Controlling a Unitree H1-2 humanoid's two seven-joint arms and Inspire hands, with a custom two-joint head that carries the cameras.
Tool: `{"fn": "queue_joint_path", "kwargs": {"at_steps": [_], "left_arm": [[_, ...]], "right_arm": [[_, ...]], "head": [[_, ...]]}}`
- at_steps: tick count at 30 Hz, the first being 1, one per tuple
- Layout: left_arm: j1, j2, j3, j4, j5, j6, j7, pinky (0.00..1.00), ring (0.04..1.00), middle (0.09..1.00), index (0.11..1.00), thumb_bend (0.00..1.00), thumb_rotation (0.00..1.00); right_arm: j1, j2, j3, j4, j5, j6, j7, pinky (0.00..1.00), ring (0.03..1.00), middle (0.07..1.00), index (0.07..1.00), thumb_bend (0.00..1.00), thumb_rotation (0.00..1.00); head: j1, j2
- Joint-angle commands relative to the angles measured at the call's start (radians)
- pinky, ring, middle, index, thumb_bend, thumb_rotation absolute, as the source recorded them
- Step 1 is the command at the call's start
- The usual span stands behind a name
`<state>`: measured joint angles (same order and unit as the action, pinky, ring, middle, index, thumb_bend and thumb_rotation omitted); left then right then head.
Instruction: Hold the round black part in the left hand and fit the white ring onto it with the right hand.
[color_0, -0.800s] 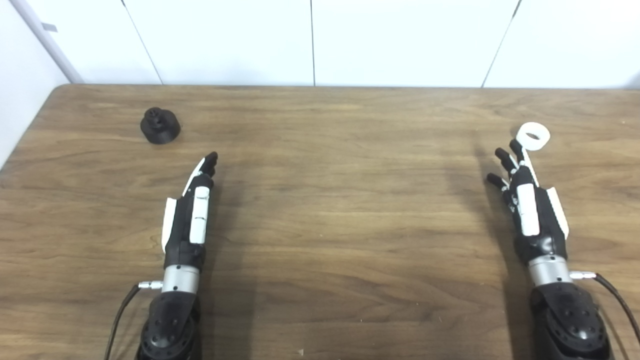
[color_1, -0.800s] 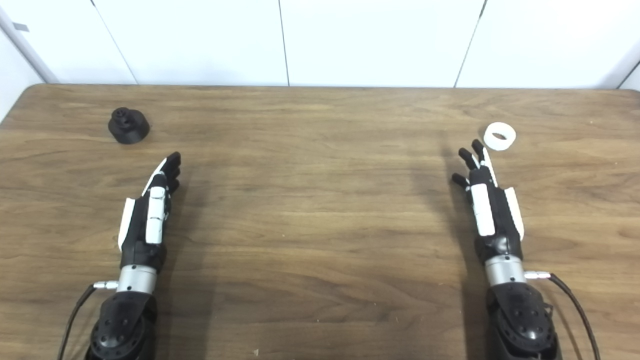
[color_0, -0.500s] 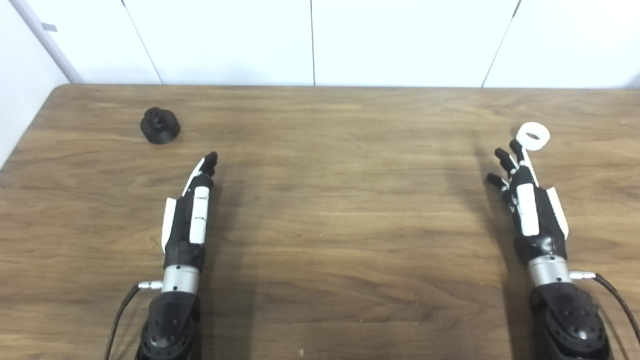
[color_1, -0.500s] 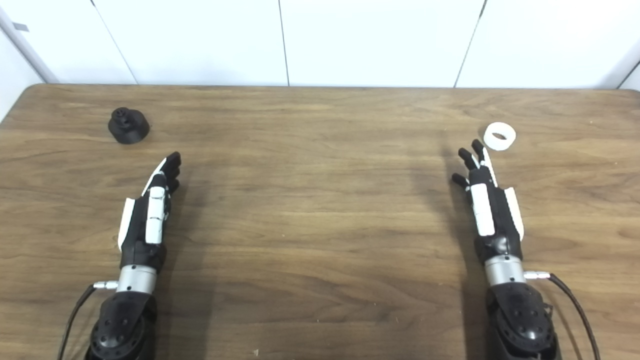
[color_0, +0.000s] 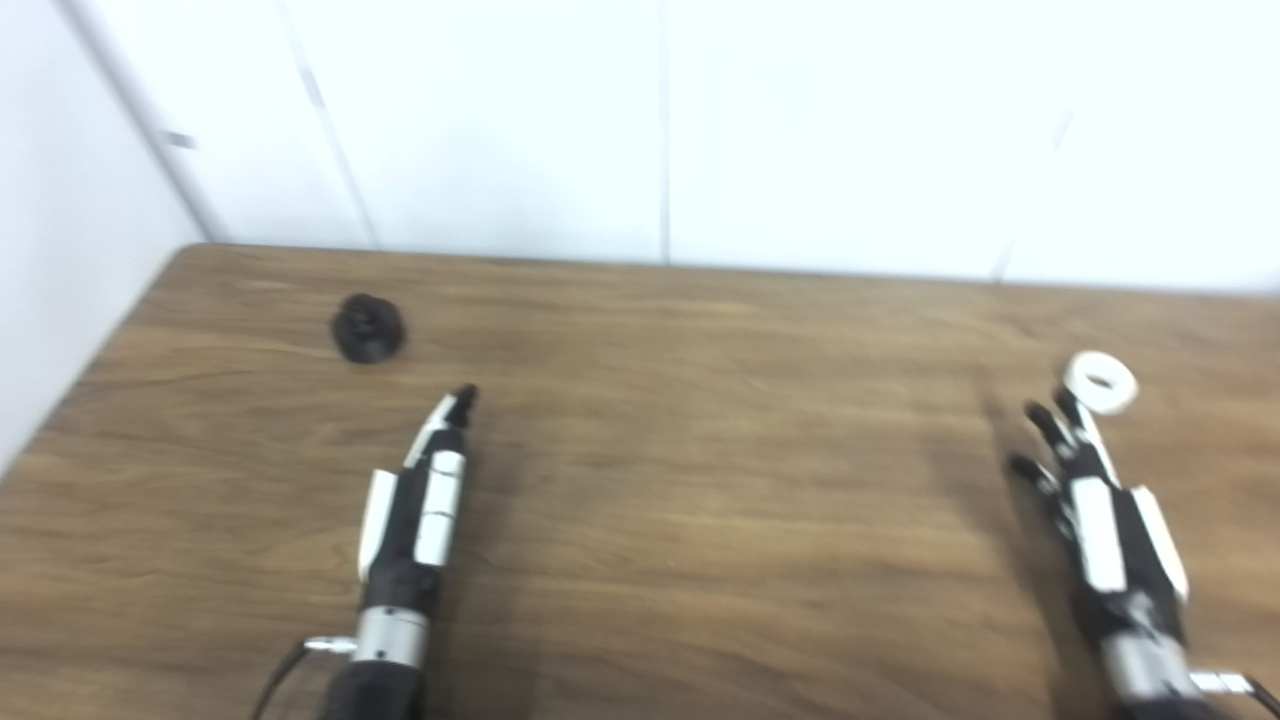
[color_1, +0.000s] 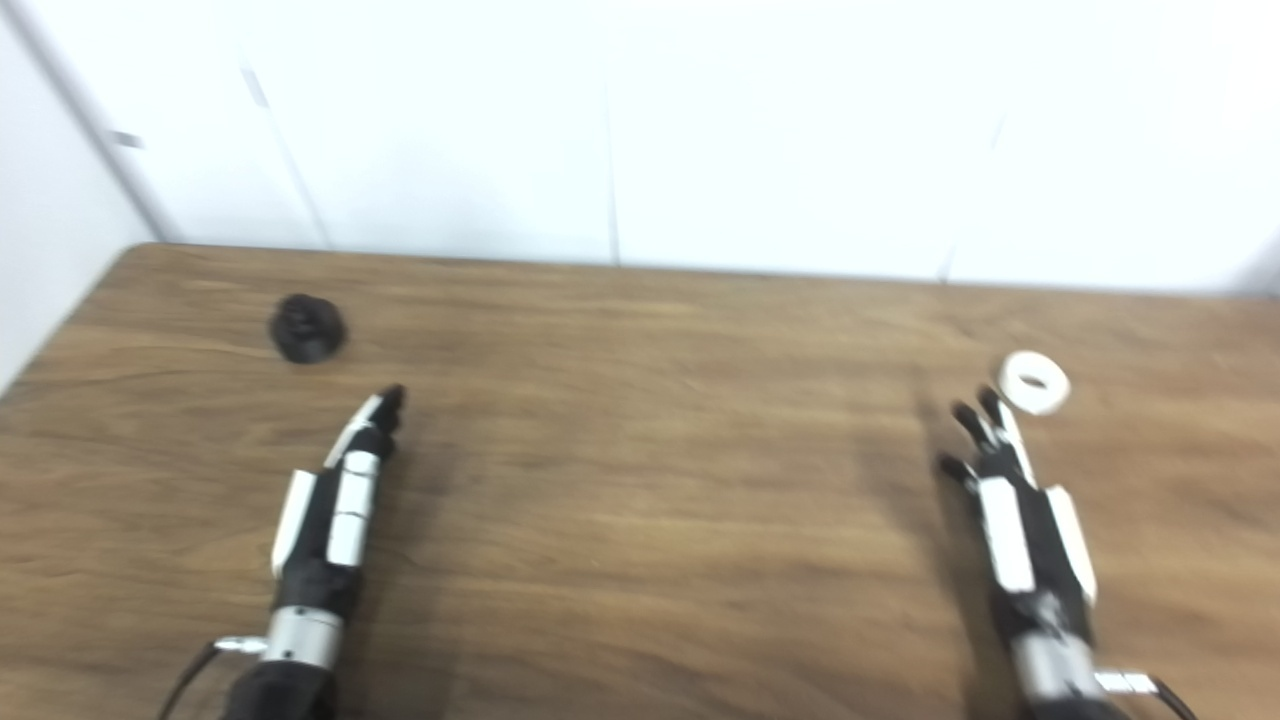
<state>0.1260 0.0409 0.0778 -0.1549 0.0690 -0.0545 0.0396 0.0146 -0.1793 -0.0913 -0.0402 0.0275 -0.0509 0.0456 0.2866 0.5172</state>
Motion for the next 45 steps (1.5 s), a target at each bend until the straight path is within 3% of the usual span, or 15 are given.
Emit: {"fn": "queue_joint_path", "kwargs": {"at_steps": [1,12,24,28,30,32,33,38,41,45], "left_arm": [[0.016,-0.013,-0.013,0.034,0.012,-0.018,0.013,1.0,0.975,0.957,0.938,0.42,1.0],[0.01,-0.034,-0.02,0.081,0.046,-0.04,0.024,1.0,0.982,0.959,0.942,0.47,1.0],[0.011,-0.037,-0.028,0.087,0.046,-0.035,0.03,1.0,0.99,0.966,0.948,0.5,1.0],[0.012,-0.036,-0.028,0.075,0.046,-0.003,0.027,1.0,0.995,0.969,0.956,0.54,0.97],[0.012,-0.032,-0.031,0.065,0.07,0.014,0.033,1.0,0.997,0.972,0.963,0.53,0.91],[0.015,-0.03,-0.033,0.051,0.107,0.026,0.049,0.98,0.977,0.965,0.961,0.54,0.75],[0.016,-0.031,-0.032,0.044,0.117,0.028,0.054,0.97,0.969,0.96,0.959,0.56,0.65],[0.008,-0.031,-0.012,-0.002,0.195,0.032,0.109,1.0,0.97,0.929,0.931,0.7,0.39],[-0.013,-0.008,0.002,-0.071,0.281,0.123,0.115,1.0,0.981,0.937,0.921,0.81,0.38],[-0.045,0.031,0.03,-0.161,0.33,0.229,0.095,1.0,0.994,0.957,0.925,0.87,0.34]], "right_arm": [[0.014,-0.016,-0.013,0.064,0.008,-0.033,0.008,1.0,0.988,0.944,1.0,0.65,1.0],[0.0,-0.028,-0.024,0.143,0.033,-0.104,0.032,1.0,0.999,0.949,1.0,0.63,1.0],[-0.005,-0.031,-0.021,0.162,0.04,-0.141,0.039,1.0,1.0,0.962,1.0,0.59,1.0],[-0.006,-0.034,-0.018,0.177,0.03,-0.151,0.037,1.0,1.0,0.96,1.0,0.59,1.0],[-0.007,-0.034,-0.017,0.181,0.028,-0.154,0.037,1.0,1.0,0.961,1.0,0.6,1.0],[-0.009,-0.035,-0.016,0.184,0.029,-0.151,0.038,1.0,1.0,0.96,1.0,0.6,1.0],[-0.01,-0.036,-0.018,0.186,0.034,-0.151,0.04,1.0,1.0,0.958,1.0,0.61,1.0],[-0.014,-0.037,-0.025,0.189,0.04,-0.145,0.039,1.0,1.0,0.962,1.0,0.62,1.0],[-0.019,-0.034,-0.028,0.187,0.033,-0.138,0.029,1.0,1.0,0.954,1.0,0.62,1.0],[-0.022,-0.033,-0.028,0.206,0.033,-0.136,0.027,1.0,1.0,0.942,1.0,0.62,1.0]], "head": [[0.014,-0.012],[0.072,-0.072],[0.066,-0.076],[0.069,-0.074],[0.068,-0.075],[0.064,-0.076],[0.064,-0.076],[0.057,-0.075],[0.048,-0.071],[0.056,-0.071]]}}
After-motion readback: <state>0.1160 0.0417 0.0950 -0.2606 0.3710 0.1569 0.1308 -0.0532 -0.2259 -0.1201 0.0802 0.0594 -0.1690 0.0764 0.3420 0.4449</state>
